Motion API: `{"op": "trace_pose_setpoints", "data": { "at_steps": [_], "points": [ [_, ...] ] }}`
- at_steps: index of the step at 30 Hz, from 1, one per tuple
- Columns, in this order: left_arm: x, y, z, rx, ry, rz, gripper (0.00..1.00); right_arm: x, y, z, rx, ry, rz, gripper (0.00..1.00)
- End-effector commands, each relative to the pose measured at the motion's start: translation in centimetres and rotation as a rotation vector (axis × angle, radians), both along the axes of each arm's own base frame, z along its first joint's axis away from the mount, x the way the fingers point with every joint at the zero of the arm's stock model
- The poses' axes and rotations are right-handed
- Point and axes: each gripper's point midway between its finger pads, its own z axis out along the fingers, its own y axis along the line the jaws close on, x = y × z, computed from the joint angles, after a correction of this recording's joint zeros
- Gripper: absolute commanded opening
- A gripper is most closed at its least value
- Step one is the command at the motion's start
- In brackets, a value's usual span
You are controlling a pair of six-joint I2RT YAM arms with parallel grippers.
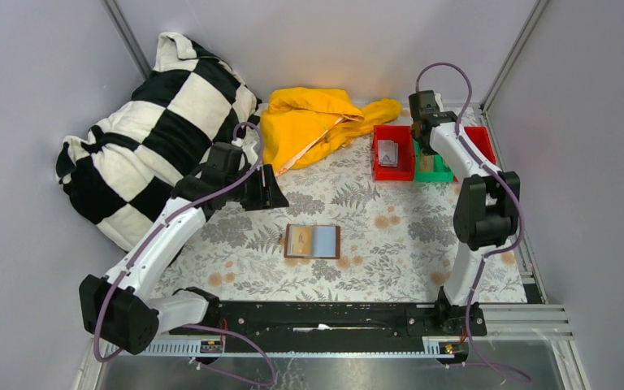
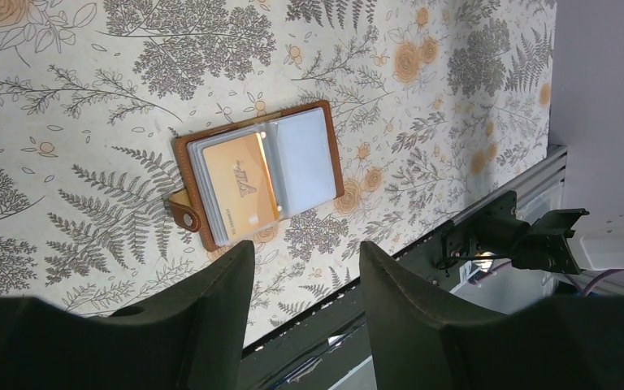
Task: Take the credit cards out of the card holder
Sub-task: Place the credit card in the storage box.
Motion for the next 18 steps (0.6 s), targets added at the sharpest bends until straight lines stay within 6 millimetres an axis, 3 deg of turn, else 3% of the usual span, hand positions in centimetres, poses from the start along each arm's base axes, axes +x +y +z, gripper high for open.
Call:
{"op": "trace_pose_setpoints", "data": {
  "at_steps": [1,7,13,14,17,18],
  "points": [
    [0.3,0.7,0.2,0.023,-0.035,0.024,0.55,3.1,-2.2,2.5,-0.096,-0.061,-0.014,0.0],
    [-0.4,0.8,0.7,0.011,-0.035,0.023,0.55,5.3,-3.1,-2.0,-0.063,0.013,0.005,0.0],
    [-1.1,1.3,0.2,0.016,-0.026,0.044,0.55,5.6,-2.5,-5.2,-0.008,0.029,0.009,0.0],
    [-1.2,1.2,0.0,0.015,-0.019,0.037,0.55,5.6,-2.5,-5.4,-0.005,0.032,0.006,0.03],
    [-1.4,1.0,-0.5,0.007,-0.008,0.023,0.55,5.4,-2.0,-5.7,0.035,0.038,-0.015,0.38],
    [-1.4,1.0,-0.6,0.008,-0.008,0.025,0.55,5.3,-1.6,-5.3,0.061,0.024,-0.016,0.44]
  ]
}}
